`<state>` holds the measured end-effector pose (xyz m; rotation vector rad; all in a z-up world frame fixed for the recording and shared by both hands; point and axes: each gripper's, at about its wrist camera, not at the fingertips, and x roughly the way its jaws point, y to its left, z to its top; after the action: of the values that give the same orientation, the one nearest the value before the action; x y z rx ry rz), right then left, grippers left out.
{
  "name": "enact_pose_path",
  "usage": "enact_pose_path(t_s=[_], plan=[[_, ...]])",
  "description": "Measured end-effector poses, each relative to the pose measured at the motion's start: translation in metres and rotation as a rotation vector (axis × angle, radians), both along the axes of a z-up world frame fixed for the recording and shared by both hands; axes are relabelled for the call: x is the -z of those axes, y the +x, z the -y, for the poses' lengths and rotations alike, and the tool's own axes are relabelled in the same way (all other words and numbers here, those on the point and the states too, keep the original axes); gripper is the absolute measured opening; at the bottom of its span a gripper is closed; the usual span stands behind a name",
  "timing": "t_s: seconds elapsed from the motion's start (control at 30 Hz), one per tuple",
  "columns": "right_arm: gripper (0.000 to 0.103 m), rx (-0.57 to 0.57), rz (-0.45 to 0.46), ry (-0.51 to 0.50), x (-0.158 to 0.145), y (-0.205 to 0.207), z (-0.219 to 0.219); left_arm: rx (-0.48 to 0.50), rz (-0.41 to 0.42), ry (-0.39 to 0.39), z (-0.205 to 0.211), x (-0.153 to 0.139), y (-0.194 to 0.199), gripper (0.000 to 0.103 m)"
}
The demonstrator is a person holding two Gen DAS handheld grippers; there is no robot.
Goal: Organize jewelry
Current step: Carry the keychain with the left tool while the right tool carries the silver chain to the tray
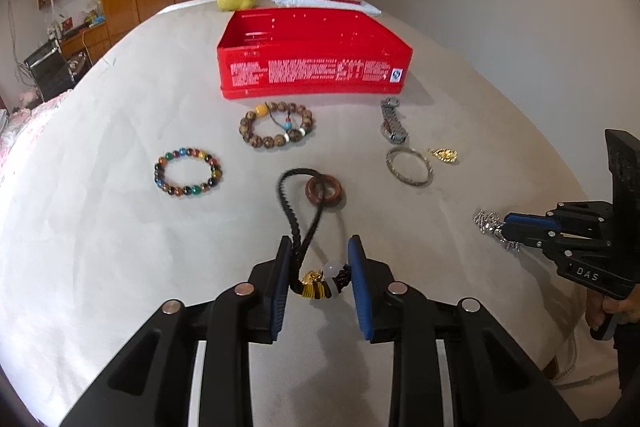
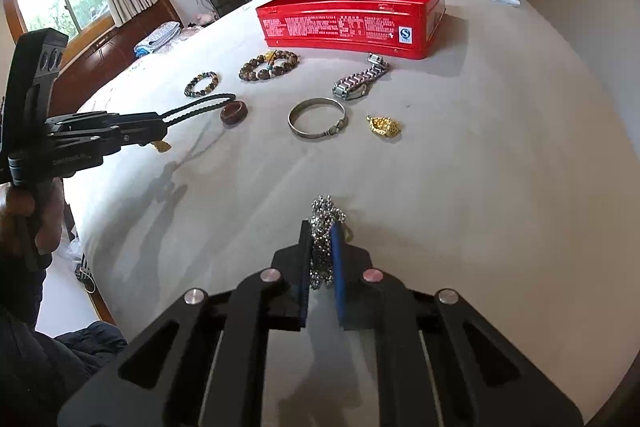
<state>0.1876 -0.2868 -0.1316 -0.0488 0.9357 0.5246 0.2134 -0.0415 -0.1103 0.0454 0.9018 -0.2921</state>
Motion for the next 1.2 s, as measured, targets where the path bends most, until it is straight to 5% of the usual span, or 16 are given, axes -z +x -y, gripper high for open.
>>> enact_pose_path(t_s=[1.2], plan=[[0.007,-0.056,0.103,0.034,-0.065,0.001,-0.011,0.003,0.103,0.043,-0.006,-0.042,-0.013,0.028]])
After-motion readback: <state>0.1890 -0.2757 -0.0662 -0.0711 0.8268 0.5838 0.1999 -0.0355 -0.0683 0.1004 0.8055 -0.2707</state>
